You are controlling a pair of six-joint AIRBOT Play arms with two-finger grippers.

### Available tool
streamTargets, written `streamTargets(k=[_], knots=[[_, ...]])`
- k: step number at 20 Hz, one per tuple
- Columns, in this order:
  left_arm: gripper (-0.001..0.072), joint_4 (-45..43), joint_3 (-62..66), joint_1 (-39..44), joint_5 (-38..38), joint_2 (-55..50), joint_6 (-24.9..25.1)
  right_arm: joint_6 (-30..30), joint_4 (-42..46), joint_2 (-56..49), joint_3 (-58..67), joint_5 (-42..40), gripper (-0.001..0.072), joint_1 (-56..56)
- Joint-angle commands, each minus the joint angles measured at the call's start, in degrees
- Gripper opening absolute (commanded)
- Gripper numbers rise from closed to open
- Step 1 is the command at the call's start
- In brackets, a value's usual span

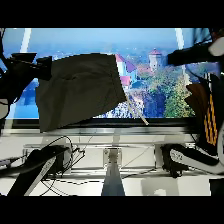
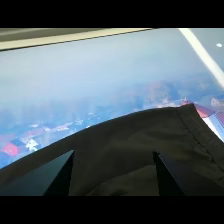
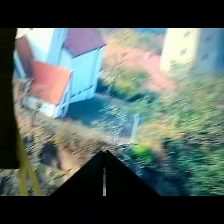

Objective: Fold the clothes and pants, and hang the long-sleeved shirts on hangers.

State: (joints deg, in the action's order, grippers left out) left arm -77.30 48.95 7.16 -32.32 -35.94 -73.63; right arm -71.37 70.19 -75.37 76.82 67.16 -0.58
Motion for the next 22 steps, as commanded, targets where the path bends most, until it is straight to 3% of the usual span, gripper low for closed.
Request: streamTargets(k=[1, 3, 4, 10, 17, 18, 19, 20, 22], knots=[[0.0566, 0.0, 0.0, 0.0, 0.0, 0.0, -0.1, 2.9, -19.6, -12.4, -3.5, 7.8, 0.0088, 1.2], [0.0566, 0.0, 0.0, 0.0, 0.1, 0.0, -0.1, 2.9, -21.9, -17.6, -4.9, 10.0, 0.0464, 4.0], [0.0566, 0.0, 0.0, 0.0, 0.2, 0.0, -0.1, 2.9, -21.9, -19.5, -5.5, 10.7, 0.0532, 5.6], [0.0566, 0.0, 0.0, 0.0, -0.2, 0.0, -0.1, 2.8, -22.0, -25.6, -7.0, 9.3, 0.0532, 14.7], [0.0564, 0.0, 0.0, 0.0, -0.3, -0.9, -0.7, 2.4, -22.3, -25.7, -7.0, -2.5, 0.0524, 17.5], [0.051, 0.0, 0.0, 0.0, -0.2, -1.3, -3.9, 2.4, -22.5, -25.7, -7.0, -4.2, 0.0523, 17.5], [0.0408, -0.1, 0.0, -0.1, -0.2, -1.7, -8.9, 2.4, -23.0, -25.7, -7.0, -5.7, 0.0523, 17.5], [0.0389, -0.1, 0.0, -0.1, -0.2, -2.1, -12.3, 2.5, -24.0, -25.7, -7.0, -6.3, 0.052, 17.5], [0.0389, -0.1, 0.0, -0.1, -0.2, -2.8, -14.8, 2.5, -25.8, -25.7, -7.0, -5.7, 0.0434, 17.5]])
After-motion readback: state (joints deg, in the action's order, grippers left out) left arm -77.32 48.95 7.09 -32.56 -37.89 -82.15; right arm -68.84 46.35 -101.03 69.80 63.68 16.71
